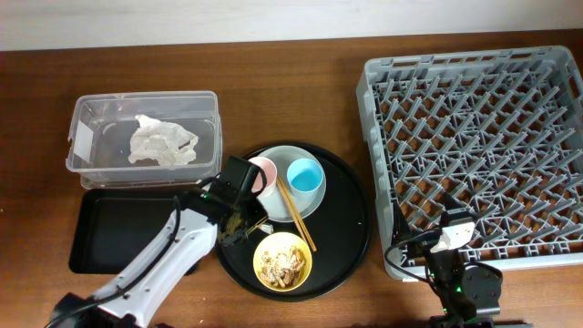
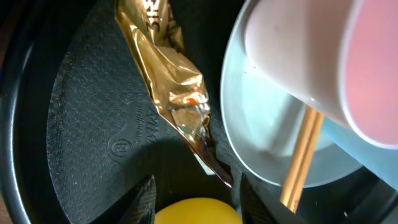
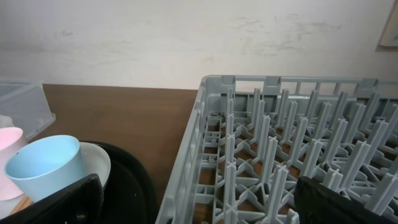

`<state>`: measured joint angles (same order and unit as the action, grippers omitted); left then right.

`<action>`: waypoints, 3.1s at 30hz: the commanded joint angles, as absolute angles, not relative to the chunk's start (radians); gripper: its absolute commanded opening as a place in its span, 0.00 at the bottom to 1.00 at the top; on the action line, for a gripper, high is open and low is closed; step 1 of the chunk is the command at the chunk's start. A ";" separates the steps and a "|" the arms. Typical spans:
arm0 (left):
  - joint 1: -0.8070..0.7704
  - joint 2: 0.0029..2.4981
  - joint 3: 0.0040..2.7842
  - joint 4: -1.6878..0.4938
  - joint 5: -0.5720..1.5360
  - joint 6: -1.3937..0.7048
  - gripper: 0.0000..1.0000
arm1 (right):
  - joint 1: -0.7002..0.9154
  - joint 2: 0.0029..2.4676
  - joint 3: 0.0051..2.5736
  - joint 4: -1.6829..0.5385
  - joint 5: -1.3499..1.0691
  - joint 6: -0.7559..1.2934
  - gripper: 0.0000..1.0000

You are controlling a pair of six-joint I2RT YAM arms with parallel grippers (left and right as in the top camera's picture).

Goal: Sort waste into correct bins and load items into the dishwasher rack
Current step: 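Grasp the gold wrapper on the round tray with left gripper, then move gold wrapper with left gripper and release into clear bin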

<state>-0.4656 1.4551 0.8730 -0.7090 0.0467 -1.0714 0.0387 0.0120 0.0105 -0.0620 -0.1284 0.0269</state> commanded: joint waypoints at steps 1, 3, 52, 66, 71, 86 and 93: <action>-0.469 1.485 0.863 -0.693 0.029 -1.087 0.41 | 0.032 0.004 0.006 -0.068 -0.120 0.038 0.99; -0.469 1.500 0.863 -0.689 0.029 -1.088 0.38 | 0.032 0.004 0.006 -0.068 -0.120 0.038 0.99; -0.422 1.201 0.866 -0.619 -0.104 -0.912 0.00 | 0.032 0.004 0.006 -0.068 -0.120 0.038 0.99; -0.038 1.225 0.891 -0.320 -0.087 -0.857 0.01 | 0.032 0.004 0.006 -0.068 -0.120 0.038 0.99; -0.038 1.372 0.891 -0.222 -0.122 -0.857 0.01 | 0.032 0.004 0.006 -0.068 -0.120 0.038 0.99; -0.023 1.322 0.996 -0.266 0.011 -0.601 0.62 | 0.032 0.004 0.006 -0.068 -0.120 0.038 0.99; -0.110 1.183 1.048 -0.740 0.249 -0.566 0.41 | 0.032 0.004 0.006 -0.068 -0.120 0.038 0.99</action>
